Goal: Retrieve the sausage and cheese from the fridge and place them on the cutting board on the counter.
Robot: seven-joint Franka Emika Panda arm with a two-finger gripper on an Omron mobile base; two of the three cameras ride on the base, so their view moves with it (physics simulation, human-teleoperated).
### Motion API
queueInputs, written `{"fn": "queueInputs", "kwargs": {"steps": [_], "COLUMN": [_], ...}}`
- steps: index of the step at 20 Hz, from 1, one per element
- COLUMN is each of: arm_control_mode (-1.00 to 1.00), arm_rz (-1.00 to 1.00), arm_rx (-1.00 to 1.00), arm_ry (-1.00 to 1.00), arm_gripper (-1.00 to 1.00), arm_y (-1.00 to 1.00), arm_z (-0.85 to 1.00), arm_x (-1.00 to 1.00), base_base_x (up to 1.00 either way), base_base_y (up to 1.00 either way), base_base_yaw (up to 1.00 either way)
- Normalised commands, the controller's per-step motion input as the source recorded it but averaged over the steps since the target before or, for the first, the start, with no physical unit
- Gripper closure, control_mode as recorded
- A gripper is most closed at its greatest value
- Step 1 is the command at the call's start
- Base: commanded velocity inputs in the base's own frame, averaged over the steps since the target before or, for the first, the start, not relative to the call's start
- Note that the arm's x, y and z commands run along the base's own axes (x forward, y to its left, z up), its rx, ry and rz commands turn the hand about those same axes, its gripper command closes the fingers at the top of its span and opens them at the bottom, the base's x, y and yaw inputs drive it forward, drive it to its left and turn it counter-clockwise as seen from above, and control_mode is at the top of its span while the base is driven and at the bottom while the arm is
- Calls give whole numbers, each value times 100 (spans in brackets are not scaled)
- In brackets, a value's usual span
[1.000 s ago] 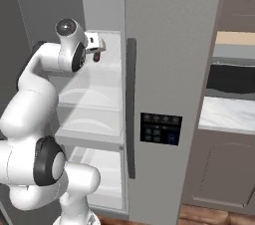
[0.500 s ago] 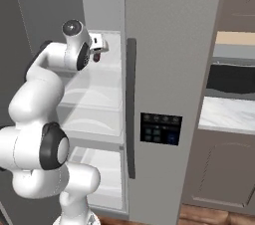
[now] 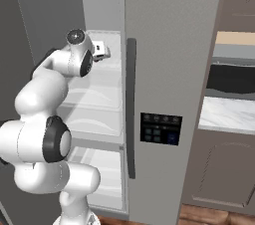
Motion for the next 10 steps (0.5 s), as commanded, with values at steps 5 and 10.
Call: {"fn": "queueInputs", "kwargs": {"steps": [5, 10], "arm_control_mode": [-100, -100], "arm_rz": [0, 0], "arm_rx": [0, 0], "arm_ry": [0, 0], "arm_gripper": [-100, -100], "arm_y": [0, 0], "arm_z": [-5, 5], "arm_x": [21, 5], "base_base_x": [0, 0], "base_base_y": [0, 0], "base_base_yaw": [0, 0]}}
